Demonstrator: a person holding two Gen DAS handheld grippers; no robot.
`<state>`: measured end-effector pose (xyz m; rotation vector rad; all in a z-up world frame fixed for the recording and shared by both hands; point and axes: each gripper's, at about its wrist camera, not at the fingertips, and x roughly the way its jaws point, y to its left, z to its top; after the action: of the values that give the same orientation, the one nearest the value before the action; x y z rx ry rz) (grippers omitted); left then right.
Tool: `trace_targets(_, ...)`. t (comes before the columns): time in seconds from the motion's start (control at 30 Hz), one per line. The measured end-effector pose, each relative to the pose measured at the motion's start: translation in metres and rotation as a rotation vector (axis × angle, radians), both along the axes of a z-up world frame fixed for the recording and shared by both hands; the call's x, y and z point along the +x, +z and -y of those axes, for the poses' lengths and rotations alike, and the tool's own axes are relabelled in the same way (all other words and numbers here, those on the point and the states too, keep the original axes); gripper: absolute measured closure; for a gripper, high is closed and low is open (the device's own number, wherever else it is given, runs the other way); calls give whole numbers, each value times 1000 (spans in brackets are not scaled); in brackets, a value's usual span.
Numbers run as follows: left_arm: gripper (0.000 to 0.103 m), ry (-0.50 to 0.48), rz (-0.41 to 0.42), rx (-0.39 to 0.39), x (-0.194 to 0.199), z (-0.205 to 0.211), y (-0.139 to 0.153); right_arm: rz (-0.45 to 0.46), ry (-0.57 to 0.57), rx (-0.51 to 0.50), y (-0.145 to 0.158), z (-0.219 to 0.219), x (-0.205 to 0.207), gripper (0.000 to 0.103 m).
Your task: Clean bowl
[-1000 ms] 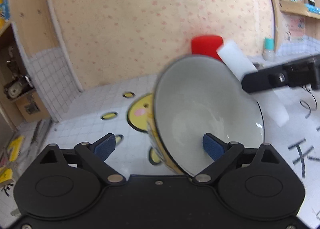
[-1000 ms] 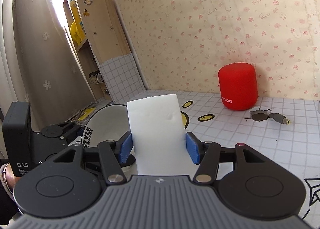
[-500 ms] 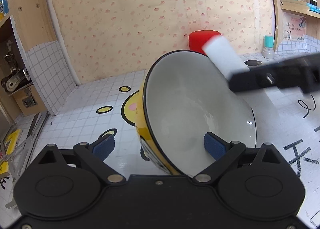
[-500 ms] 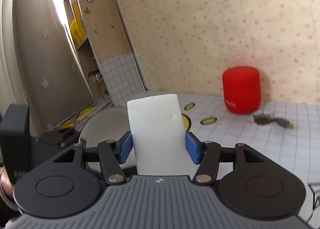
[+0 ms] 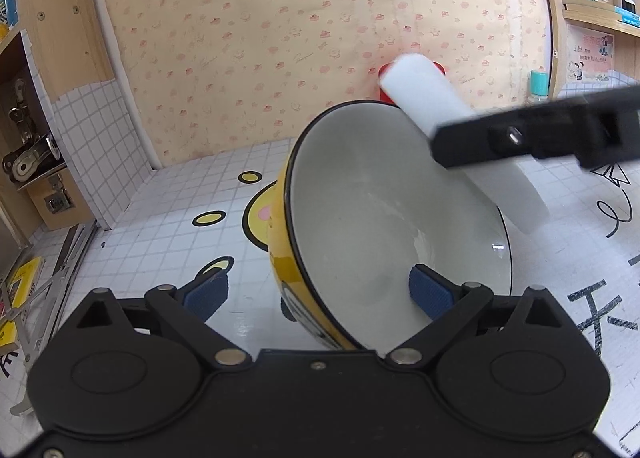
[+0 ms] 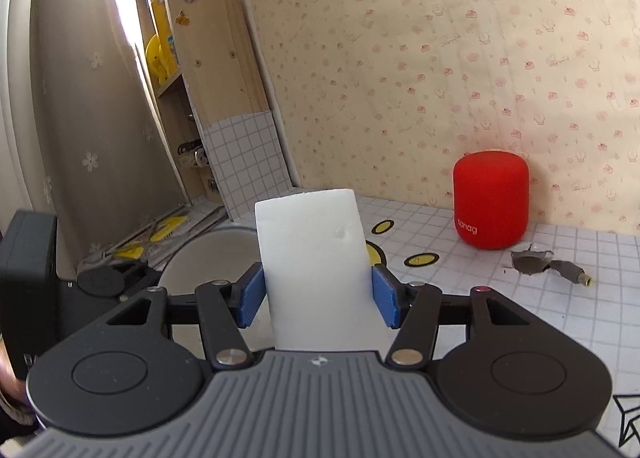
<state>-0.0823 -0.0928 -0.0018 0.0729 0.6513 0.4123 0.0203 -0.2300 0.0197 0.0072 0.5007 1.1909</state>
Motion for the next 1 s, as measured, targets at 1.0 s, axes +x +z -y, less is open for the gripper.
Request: trace_targets(1.0,4,24,6,-31,5,-17,-5,26,0,-14,2,-1,-3,43)
